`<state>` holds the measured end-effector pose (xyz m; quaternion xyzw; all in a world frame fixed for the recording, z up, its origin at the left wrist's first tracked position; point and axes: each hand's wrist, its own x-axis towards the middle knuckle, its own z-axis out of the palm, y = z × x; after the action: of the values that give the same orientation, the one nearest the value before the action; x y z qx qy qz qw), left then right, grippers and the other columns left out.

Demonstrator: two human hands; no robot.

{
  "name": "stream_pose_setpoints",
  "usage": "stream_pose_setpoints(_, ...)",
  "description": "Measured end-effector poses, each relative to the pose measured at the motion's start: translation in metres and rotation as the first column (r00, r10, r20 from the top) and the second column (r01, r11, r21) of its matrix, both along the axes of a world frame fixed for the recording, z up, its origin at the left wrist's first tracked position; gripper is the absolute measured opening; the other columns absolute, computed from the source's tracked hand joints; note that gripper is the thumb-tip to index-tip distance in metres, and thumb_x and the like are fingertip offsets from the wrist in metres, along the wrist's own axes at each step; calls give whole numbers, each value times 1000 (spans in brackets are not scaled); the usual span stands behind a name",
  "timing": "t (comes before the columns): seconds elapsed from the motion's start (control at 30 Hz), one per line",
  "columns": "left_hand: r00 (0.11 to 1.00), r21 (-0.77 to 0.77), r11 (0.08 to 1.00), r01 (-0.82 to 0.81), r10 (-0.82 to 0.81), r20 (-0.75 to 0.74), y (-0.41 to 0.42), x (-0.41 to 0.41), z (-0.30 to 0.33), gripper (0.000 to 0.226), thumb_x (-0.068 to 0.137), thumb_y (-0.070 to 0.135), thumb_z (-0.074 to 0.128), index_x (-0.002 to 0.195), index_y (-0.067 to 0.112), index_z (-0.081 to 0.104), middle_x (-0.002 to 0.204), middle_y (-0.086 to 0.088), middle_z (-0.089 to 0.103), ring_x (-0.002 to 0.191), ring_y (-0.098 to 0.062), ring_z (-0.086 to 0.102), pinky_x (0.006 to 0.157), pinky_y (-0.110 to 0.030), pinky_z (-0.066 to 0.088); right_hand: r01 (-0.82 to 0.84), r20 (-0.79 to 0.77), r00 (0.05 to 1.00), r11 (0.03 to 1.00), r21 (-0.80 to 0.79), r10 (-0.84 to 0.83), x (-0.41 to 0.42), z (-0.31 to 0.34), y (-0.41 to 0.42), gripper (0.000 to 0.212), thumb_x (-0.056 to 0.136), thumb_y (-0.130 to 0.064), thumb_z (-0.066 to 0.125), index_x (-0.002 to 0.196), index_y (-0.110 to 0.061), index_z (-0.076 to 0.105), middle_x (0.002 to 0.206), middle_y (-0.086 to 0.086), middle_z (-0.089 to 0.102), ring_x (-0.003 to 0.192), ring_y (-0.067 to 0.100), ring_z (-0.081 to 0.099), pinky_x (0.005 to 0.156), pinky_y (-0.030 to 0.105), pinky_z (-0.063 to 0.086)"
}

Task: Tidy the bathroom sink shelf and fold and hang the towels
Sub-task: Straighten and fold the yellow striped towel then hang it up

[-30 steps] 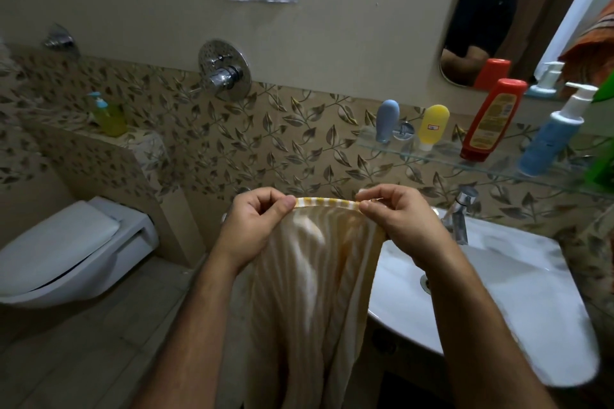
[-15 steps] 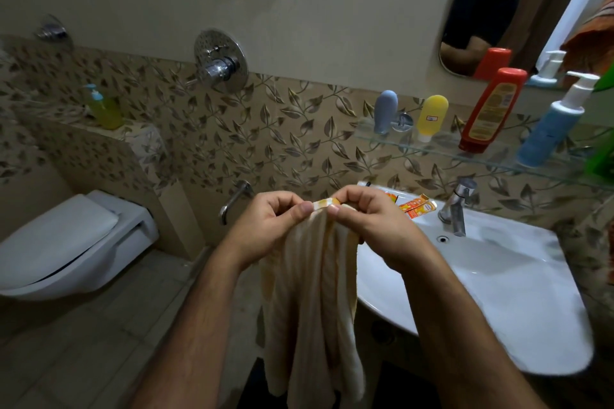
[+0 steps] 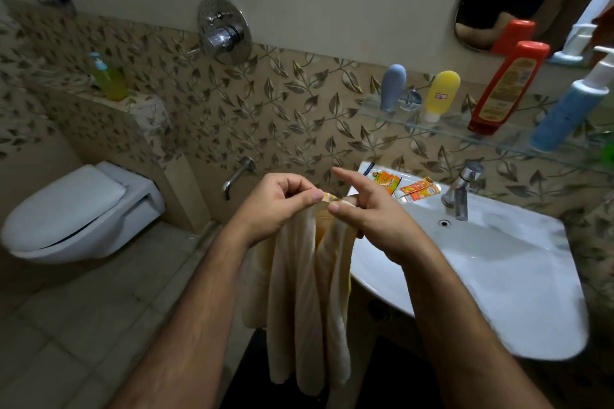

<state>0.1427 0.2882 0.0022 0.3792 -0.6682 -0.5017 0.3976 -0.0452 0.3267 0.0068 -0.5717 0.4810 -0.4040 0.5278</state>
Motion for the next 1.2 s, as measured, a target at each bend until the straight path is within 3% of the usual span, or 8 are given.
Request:
stream_pose_setpoints(0.13, 999, 12, 999, 42, -43, 21, 4, -9, -4, 9, 88, 15, 68, 81, 16, 74, 84, -5, 75, 80, -7, 66, 74, -19, 49, -32, -62, 998, 999, -29, 30, -3, -6, 0, 16, 94, -12, 62, 98, 4, 64, 69, 8, 57, 52, 6, 46, 48, 21, 35)
stream_pose_setpoints(0.3, 999, 138, 990, -16, 12, 36, 9, -3, -13, 18, 86, 27, 69, 70, 20, 71, 71, 5, 64, 69, -5, 55, 63, -17, 43, -2, -38, 999, 1000, -30, 1, -28, -5, -3, 10, 93, -14, 64, 84, -11, 68, 60, -1, 58, 50, 7, 49, 46, 20, 37)
stream_pose_setpoints(0.4, 997, 155, 986, -54, 44, 67, 10, -2, -14, 17, 91, 15, 64, 76, 12, 71, 73, 6, 68, 70, -3, 59, 66, -16, 46, 30, -60, 998, 999, -23, -31, -40, -8, -5, 14, 94, -13, 62, 81, -15, 66, 58, -6, 60, 48, 4, 52, 46, 18, 39)
stream_pose_setpoints(0.53, 988, 80, 992, -95, 84, 130, 11, -21, -4, 11, 90, 13, 66, 84, 7, 73, 77, 0, 70, 72, -5, 61, 66, -17, 48, 77, -108, 991, 997, 11, -75, -44, -16, -8, 7, 94, -12, 63, 97, -17, 66, 65, 1, 59, 56, 8, 57, 50, 25, 45)
stream_pose_setpoints(0.67, 955, -42, 997, -59, 69, 288, 10, -39, 4, 12, 89, 20, 69, 89, 11, 75, 85, -6, 74, 78, -8, 64, 74, -25, 49, -126, -27, 992, 991, 56, 127, -48, -16, -5, 46, 91, -8, 66, 134, -22, 53, 70, 9, 54, 68, 18, 56, 59, 27, 46)
stream_pose_setpoints(0.8, 951, -54, 998, -29, 44, 306, 13, -48, 6, 13, 89, 24, 70, 90, 13, 76, 85, -3, 75, 81, -7, 65, 77, -26, 50, -124, -3, 992, 992, 20, 124, -49, -15, -7, 18, 93, -9, 63, 105, 5, 63, 78, 15, 58, 71, 25, 51, 55, 24, 42)
stream_pose_setpoints(1.07, 984, 158, 977, -142, 122, 128, 33, -22, -13, 13, 85, 22, 67, 76, 17, 75, 73, 1, 69, 69, -7, 61, 65, -19, 49, -63, 4, 998, 998, 15, 63, -81, -14, -13, 10, 92, -9, 64, 83, -12, 67, 63, 2, 58, 53, 10, 50, 48, 21, 39)
stream_pose_setpoints(1.2, 973, 97, 975, -201, 187, 137, 34, -31, -8, 12, 89, 13, 66, 81, 10, 73, 76, 0, 70, 72, -8, 63, 66, -19, 50, -40, -42, 998, 998, 43, 42, -78, -19, -13, 10, 92, -11, 65, 100, -15, 68, 71, 3, 65, 65, 16, 58, 54, 26, 43)
